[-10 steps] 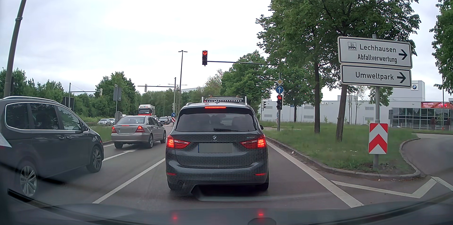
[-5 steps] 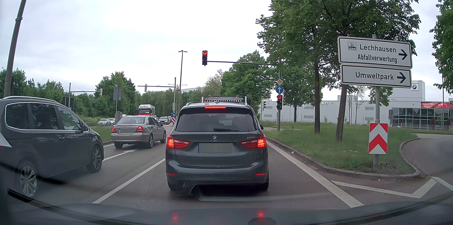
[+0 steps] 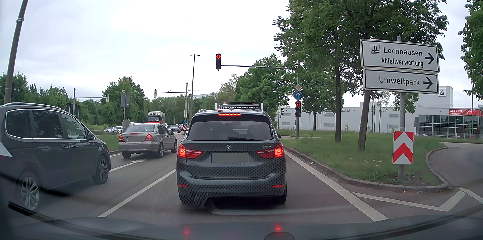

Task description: Follow the waypoints while adhering to traffic rules and regulations

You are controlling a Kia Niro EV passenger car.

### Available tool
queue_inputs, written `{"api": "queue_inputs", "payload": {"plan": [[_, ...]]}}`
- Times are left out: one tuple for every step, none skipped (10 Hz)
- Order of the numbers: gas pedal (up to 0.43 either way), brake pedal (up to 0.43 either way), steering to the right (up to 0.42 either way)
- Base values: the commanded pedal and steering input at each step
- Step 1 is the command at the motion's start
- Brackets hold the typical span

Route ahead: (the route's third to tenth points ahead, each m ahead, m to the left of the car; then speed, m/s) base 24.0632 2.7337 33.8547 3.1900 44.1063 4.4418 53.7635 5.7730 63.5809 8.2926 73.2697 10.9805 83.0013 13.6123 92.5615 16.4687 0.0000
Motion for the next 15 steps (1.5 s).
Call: {"api": "queue_inputs", "payload": {"plan": [[0.000,0.238,-0.011],[0.000,0.238,-0.011],[0.000,0.238,-0.011],[0.000,0.238,-0.011],[0.000,0.238,-0.011],[0.000,0.238,-0.011],[0.000,0.238,-0.011],[0.000,0.238,-0.011],[0.000,0.238,-0.011],[0.000,0.238,-0.011],[0.000,0.238,-0.011],[0.000,0.238,-0.011],[0.000,0.238,-0.011],[0.000,0.232,-0.011],[0.000,0.238,-0.011]]}}
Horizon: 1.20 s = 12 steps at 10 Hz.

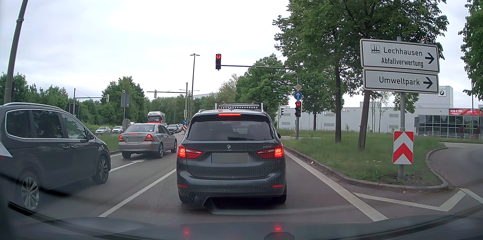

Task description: Follow the waypoints while adhering to traffic rules and regulations

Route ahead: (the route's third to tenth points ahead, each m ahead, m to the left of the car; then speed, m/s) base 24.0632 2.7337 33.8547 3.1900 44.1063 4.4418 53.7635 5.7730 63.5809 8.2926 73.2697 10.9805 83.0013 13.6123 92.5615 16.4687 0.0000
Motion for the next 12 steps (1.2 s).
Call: {"api": "queue_inputs", "payload": {"plan": [[0.000,0.238,-0.011],[0.000,0.238,-0.011],[0.000,0.238,-0.011],[0.000,0.238,-0.011],[0.000,0.238,-0.011],[0.000,0.238,-0.011],[0.000,0.238,-0.011],[0.000,0.238,-0.011],[0.000,0.238,-0.011],[0.000,0.232,-0.011],[0.000,0.232,-0.011],[0.000,0.238,-0.011]]}}
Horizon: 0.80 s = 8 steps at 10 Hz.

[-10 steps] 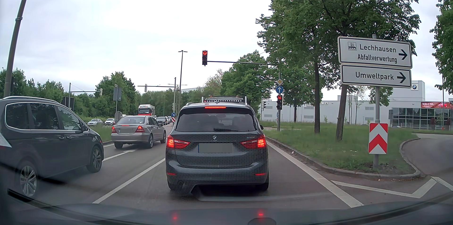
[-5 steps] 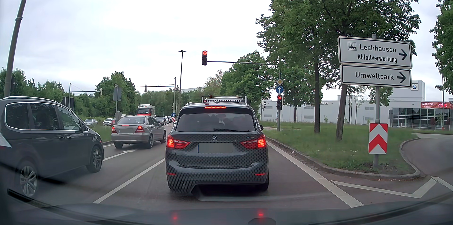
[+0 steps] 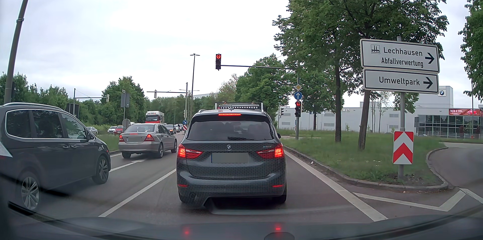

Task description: Follow the waypoints while adhering to traffic rules and regulations

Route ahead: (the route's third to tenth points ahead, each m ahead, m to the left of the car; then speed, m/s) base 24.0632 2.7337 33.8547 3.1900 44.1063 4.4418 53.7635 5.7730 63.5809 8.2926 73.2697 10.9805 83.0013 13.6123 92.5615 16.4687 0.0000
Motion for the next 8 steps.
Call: {"api": "queue_inputs", "payload": {"plan": [[0.000,0.238,-0.011],[0.000,0.238,-0.011],[0.000,0.238,-0.011],[0.000,0.238,-0.011],[0.000,0.238,-0.011],[0.000,0.238,-0.011],[0.000,0.238,-0.011],[0.000,0.238,-0.011]]}}
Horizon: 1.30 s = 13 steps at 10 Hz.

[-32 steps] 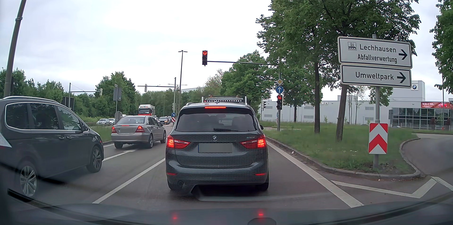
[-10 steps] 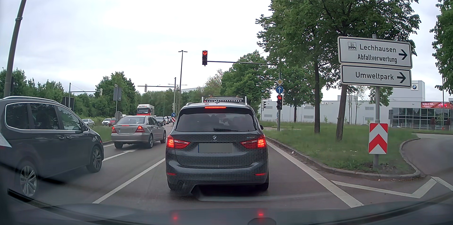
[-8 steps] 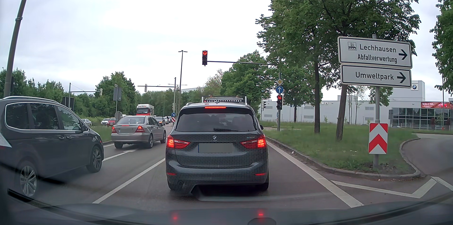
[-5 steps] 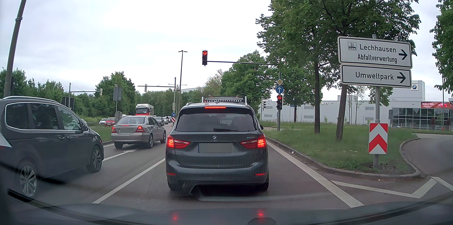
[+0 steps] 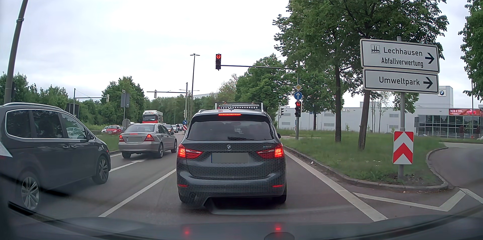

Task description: Follow the waypoints while adhering to traffic rules and regulations

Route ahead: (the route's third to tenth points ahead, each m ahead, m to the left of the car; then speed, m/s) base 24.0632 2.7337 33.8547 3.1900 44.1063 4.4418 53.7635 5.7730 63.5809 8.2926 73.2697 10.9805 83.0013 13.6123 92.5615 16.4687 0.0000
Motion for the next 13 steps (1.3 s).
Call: {"api": "queue_inputs", "payload": {"plan": [[0.000,0.238,-0.011],[0.000,0.238,-0.011],[0.000,0.238,-0.011],[0.000,0.238,-0.011],[0.000,0.232,-0.011],[0.000,0.232,-0.011],[0.000,0.232,-0.011],[0.000,0.238,-0.011],[0.000,0.232,-0.011],[0.000,0.232,-0.011],[0.000,0.232,-0.011],[0.000,0.232,-0.011],[0.000,0.238,-0.011]]}}
